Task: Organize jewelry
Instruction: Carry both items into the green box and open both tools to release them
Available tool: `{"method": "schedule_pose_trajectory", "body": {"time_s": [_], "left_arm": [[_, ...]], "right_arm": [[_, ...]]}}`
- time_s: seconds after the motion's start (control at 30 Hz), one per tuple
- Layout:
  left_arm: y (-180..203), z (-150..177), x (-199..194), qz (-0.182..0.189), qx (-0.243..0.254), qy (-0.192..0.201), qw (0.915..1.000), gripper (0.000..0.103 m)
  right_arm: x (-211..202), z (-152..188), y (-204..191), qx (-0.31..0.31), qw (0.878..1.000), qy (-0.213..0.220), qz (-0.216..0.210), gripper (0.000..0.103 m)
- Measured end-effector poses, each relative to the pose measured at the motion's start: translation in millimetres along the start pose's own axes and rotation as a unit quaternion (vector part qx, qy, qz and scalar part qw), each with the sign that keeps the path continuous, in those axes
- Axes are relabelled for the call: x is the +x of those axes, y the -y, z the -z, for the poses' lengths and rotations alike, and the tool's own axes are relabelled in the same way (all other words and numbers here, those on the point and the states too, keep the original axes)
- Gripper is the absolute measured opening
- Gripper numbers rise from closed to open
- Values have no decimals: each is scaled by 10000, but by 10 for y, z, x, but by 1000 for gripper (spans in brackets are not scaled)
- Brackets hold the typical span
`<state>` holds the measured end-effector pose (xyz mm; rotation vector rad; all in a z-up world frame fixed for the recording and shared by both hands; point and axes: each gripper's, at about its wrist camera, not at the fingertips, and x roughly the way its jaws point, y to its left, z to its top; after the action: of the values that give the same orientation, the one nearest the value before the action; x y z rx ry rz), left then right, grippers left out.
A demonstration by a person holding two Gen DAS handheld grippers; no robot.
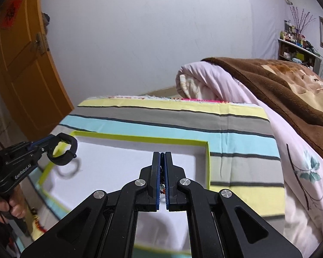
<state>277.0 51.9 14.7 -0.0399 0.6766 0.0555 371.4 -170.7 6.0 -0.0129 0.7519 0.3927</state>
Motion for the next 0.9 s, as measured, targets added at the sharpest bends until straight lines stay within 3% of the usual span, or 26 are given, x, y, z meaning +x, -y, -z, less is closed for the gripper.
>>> {"method": "schedule_pose_trajectory", "body": {"time_s": [0.4,0.5,0.6,0.7,0.8,0.9], "left_arm": [[-45,-14,447,-165,-51,-590,9981,7],[-36,-10,434,-131,-29,-517,9986,7],[-26,-15,392,-93,-9,-438,9990,7],[-21,-12,287,-30,-13,-315,9995,8],[-12,-17,149,17,-11,-151,9999,18],[-13,18,-50,81,-28,-13,10000,20]], "right_arm": [[360,-94,258,282,9990,-284,188,3],[332,-92,282,307,9989,-260,258,4],[258,-88,304,376,9988,-170,256,18],[129,-64,300,386,9989,-69,245,19],[-35,-29,259,362,9992,43,187,19],[-228,36,208,314,9993,161,150,19]]}}
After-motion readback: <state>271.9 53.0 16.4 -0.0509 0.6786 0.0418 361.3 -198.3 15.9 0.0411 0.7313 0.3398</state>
